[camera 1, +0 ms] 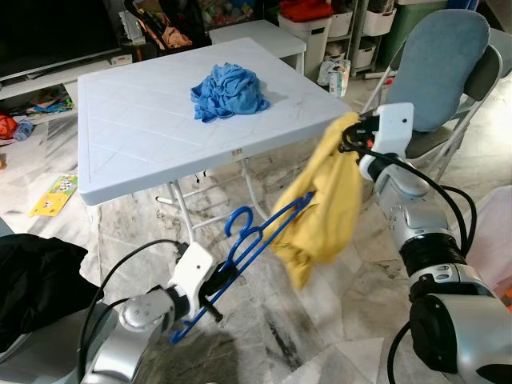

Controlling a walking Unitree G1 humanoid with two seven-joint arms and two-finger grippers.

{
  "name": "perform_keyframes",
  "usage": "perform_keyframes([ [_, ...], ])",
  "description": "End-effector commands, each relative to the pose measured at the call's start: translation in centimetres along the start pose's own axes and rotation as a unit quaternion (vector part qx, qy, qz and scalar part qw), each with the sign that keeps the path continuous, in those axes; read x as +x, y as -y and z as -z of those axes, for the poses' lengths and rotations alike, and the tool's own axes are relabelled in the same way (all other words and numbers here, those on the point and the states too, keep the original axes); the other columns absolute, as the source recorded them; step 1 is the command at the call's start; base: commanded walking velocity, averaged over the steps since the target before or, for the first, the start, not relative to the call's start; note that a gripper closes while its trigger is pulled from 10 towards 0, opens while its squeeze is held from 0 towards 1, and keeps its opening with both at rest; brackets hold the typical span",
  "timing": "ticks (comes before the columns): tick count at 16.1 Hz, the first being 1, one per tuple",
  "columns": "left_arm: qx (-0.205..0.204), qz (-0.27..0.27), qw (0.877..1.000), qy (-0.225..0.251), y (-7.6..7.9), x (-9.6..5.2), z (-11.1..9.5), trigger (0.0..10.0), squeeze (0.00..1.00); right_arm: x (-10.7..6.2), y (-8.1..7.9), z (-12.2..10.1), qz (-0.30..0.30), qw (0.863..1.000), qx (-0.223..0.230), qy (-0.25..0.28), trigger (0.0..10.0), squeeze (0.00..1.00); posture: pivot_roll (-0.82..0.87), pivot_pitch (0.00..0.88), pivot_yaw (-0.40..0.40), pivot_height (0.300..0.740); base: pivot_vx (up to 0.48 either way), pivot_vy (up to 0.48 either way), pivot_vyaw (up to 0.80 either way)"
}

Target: Hang hanger

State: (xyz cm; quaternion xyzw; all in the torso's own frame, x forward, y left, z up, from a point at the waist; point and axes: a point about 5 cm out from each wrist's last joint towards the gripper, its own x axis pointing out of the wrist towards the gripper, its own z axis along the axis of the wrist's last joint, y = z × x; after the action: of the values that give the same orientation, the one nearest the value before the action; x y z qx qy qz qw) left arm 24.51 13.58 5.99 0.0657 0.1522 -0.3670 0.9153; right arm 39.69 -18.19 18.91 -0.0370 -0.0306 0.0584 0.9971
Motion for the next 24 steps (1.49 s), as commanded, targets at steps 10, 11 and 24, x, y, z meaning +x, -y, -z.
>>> perform_keyframes([
  [10, -0.063, -0.246, 0.959, 0.123, -1.9, -1.4, -2.9, 10.0, 0.0, -1.3, -0.3, 2.7, -0.018, 0.999, 0.016, -0.028, 10.0, 0.0, -0.09, 0.0, 0.028, 0.74, 0.0, 0.0, 0.0],
  [11, -0.06, -0.273, 0.952, 0.129, -1.9, -1.5, -3.0, 10.0, 0.0, -1.6, -0.7, 2.5, -0.034, 0.999, 0.011, -0.014, 10.0, 0.0, -0.09, 0.0, 0.03, 0.74, 0.0, 0.0, 0.0],
  [24, -0.075, -0.384, 0.905, 0.167, -3.1, -1.7, -4.9, 10.0, 0.0, -3.5, -5.3, 1.1, -0.157, 0.983, 0.082, 0.042, 10.0, 0.0, -0.06, 0.0, 0.035, 0.74, 0.019, 0.0, 0.16],
])
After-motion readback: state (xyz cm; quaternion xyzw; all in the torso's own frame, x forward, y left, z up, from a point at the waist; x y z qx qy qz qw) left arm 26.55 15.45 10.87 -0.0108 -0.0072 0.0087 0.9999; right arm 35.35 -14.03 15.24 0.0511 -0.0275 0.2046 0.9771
